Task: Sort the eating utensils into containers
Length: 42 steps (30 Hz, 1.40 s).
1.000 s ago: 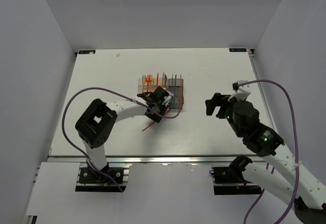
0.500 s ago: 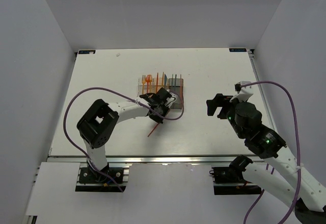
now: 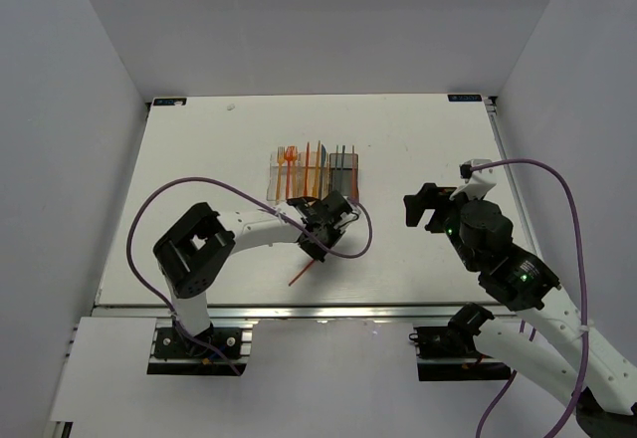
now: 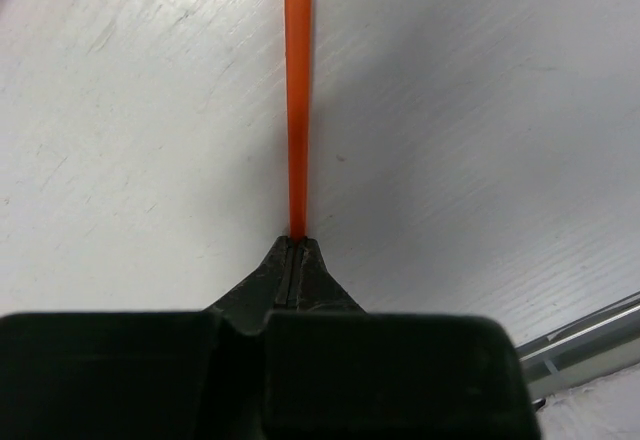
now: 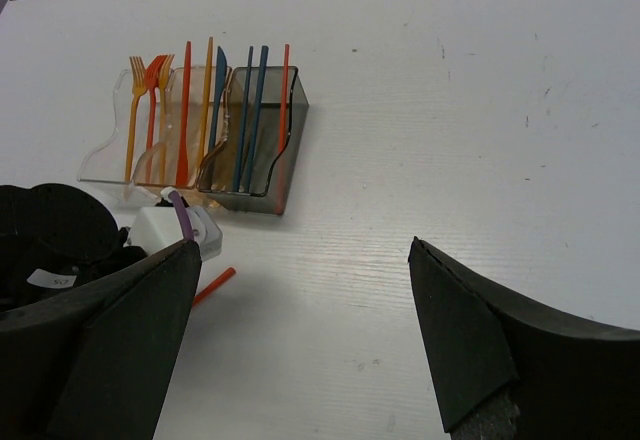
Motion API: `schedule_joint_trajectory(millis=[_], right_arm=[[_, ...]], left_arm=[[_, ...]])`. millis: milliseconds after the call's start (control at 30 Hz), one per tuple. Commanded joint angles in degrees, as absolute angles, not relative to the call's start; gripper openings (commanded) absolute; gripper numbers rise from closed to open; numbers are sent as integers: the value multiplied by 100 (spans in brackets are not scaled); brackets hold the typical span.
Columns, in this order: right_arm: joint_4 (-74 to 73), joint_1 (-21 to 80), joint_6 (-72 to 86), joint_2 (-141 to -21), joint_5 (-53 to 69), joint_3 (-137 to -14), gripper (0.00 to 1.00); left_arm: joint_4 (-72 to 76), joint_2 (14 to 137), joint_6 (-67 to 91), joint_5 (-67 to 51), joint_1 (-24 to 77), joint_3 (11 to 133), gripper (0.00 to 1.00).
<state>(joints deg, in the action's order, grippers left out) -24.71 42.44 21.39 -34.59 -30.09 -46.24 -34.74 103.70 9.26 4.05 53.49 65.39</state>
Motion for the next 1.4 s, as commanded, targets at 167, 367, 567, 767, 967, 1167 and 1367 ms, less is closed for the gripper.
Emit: schedule_joint_trajectory(millis=[167, 367, 567, 767, 967, 1167, 1367], right_arm=[[-2364, 4228, 2066, -3445, -3225, -4728, 89], [-2391, 4219, 2241, -3463, -3515, -4763, 89], [-2487, 4228, 2364, -3410, -3823, -4860, 89], [-2584, 4228, 2470, -3472, -4043, -4966, 89], [-2645, 4228, 2452, -3647, -4025, -5097, 89], [-2672, 4227, 2391, -3630, -4096, -5098, 89], [-2733, 4228, 2329, -3613, -4113, -5124, 89]], left_arm=[[-3674, 9906, 949, 387, 5326, 7075, 0], [-3332, 9467, 765, 334, 5326, 7058, 0], [-2893, 9159, 756, 729, 5195, 7479, 0], [-1883, 9491, 1440, 1344, 4694, 8277, 0], [-844, 10421, 2126, 1767, 4360, 9121, 0], [-194, 11258, 2074, 1583, 4210, 9580, 0], [209, 11382, 2276, 1696, 4122, 9151, 0]])
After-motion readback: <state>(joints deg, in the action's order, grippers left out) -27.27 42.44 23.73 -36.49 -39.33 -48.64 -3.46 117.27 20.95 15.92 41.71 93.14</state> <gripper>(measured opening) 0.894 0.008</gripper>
